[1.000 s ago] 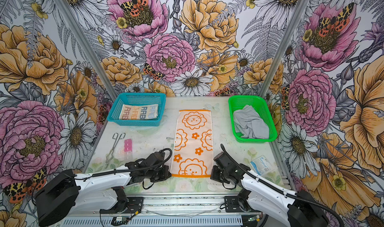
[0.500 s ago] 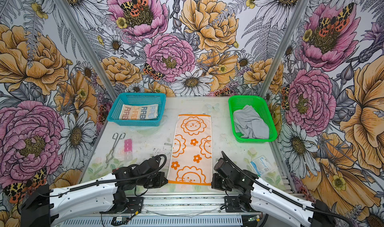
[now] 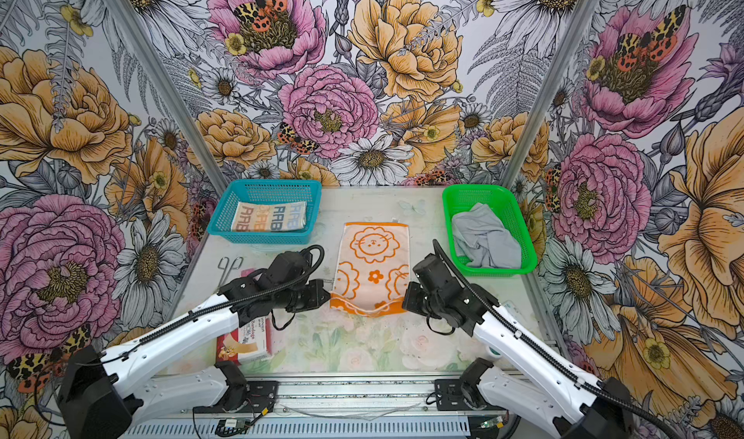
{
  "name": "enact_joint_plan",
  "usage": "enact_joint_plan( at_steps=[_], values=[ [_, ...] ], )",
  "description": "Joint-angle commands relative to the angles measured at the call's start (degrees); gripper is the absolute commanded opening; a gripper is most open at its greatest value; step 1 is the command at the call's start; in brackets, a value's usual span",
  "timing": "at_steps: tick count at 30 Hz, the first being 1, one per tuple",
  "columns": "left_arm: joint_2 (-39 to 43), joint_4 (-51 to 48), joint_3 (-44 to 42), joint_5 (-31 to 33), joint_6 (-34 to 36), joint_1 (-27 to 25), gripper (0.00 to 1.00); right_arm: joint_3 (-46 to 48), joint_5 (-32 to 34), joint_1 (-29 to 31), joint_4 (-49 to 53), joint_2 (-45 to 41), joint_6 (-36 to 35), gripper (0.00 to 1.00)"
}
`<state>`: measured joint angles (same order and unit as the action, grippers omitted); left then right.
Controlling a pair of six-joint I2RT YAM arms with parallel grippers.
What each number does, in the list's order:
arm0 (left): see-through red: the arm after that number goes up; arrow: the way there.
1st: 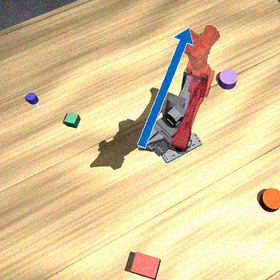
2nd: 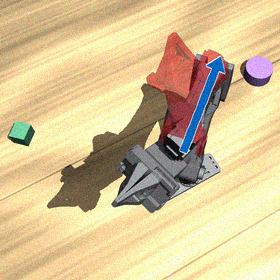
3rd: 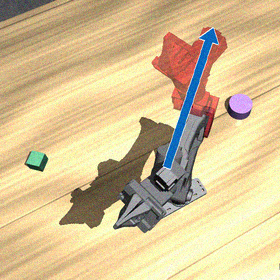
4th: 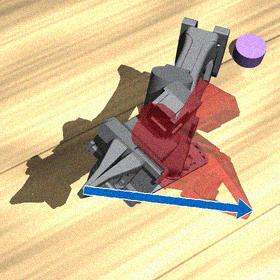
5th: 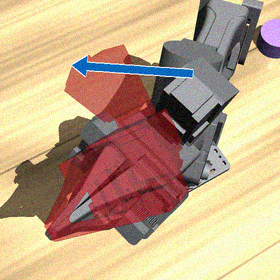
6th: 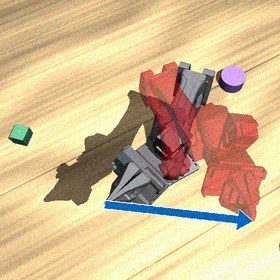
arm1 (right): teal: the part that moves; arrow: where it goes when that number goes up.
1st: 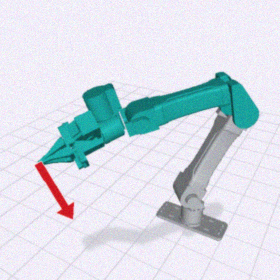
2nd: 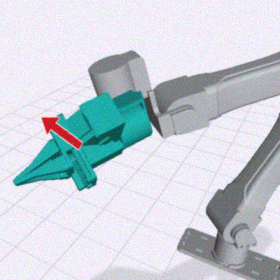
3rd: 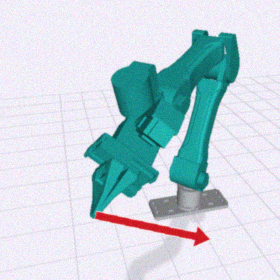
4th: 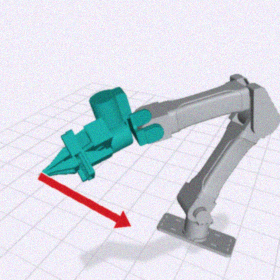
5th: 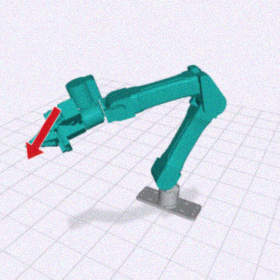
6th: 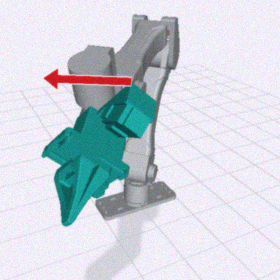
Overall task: Fold and stack the towels
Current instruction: 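Lift the near edge with both grippers and fold it over toward the far edge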
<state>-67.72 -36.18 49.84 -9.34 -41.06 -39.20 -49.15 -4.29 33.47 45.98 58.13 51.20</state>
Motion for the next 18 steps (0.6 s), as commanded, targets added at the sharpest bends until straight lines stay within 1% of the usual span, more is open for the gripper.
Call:
enact_joint_plan(
  at_steps=[1, 4, 7, 9, 10, 12, 13, 14, 18],
  values=[
    [-6.5, 0.8, 6.9, -3.3, 10.2, 4.8, 0.0, -7.3, 0.2, -6.1, -1.2, 6.5, -11.7, 0.0],
    [-14.3, 1.8, 13.7, -4.7, 13.3, 8.5, 0.0, -14.2, -1.8, -11.7, -2.8, 14.3, -16.7, 0.0],
    [-22.2, 2.5, 20.3, -5.8, 15.0, 11.4, 0.0, -19.5, -3.1, -15.1, -4.6, 22.0, -20.3, 0.0],
    [-28.1, 3.2, 24.5, -6.1, 15.0, 13.0, 0.0, -21.8, -6.2, -16.8, -7.1, 28.3, -22.6, 0.0],
    [-30.2, 4.0, 25.7, -6.1, 14.9, 13.5, 0.0, -22.0, -7.2, -17.3, -8.7, 30.8, -22.6, 0.0],
    [-34.9, 5.4, 28.0, -5.8, 14.7, 14.0, 0.0, -21.4, -11.4, -18.5, -13.5, 36.0, -22.2, 0.0],
    [-36.0, 5.9, 28.8, -5.5, 14.7, 14.0, 0.0, -20.9, -11.7, -18.7, -15.1, 37.6, -21.7, 0.0],
    [-39.3, 6.0, 30.0, -5.0, 14.8, 14.0, 0.0, -20.5, -11.8, -18.7, -16.8, 39.2, -21.4, 0.0],
    [-42.0, 6.2, 31.9, -3.3, 15.6, 14.0, 0.0, -20.4, -12.4, -18.7, -19.0, 42.8, -21.1, 0.0]
  ],
)
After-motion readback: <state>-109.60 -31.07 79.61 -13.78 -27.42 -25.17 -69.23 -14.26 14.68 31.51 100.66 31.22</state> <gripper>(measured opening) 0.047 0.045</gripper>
